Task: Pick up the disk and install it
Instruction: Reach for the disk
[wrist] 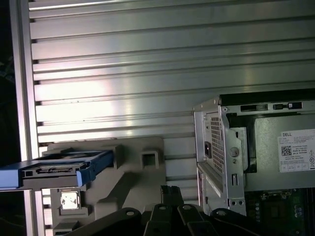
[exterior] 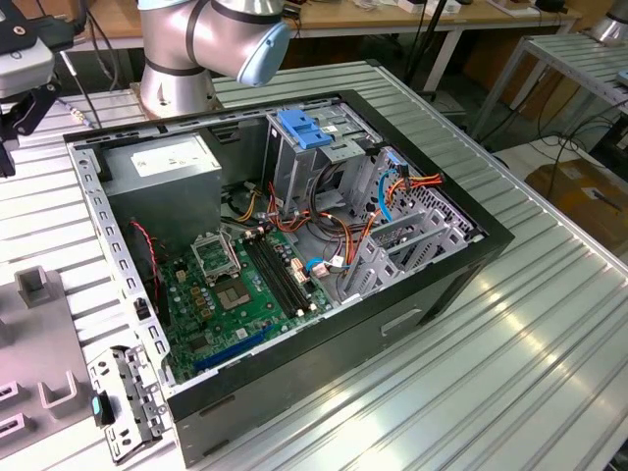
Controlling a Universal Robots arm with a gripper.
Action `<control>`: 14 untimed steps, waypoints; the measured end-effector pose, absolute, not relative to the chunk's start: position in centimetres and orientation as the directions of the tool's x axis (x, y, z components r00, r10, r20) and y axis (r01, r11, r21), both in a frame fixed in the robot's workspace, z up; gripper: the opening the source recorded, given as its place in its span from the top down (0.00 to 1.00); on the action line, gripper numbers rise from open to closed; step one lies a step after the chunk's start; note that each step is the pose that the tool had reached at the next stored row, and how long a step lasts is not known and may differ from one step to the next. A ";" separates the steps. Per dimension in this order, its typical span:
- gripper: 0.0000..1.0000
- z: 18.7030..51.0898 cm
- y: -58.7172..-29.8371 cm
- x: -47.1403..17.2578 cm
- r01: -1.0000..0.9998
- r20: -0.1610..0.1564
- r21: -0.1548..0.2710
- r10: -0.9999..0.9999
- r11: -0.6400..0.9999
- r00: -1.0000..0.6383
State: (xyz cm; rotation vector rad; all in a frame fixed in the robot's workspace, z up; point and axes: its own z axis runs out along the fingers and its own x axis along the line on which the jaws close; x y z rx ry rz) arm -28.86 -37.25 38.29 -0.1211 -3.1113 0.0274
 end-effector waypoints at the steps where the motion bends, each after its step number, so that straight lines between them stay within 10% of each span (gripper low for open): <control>1: 0.89 38.3 -37.3 -28.9 0.077 0.027 -0.019 0.078 0.997 -0.997; 14: 0.89 38.2 -36.9 -33.3 0.077 0.027 -0.018 0.078 0.997 -0.997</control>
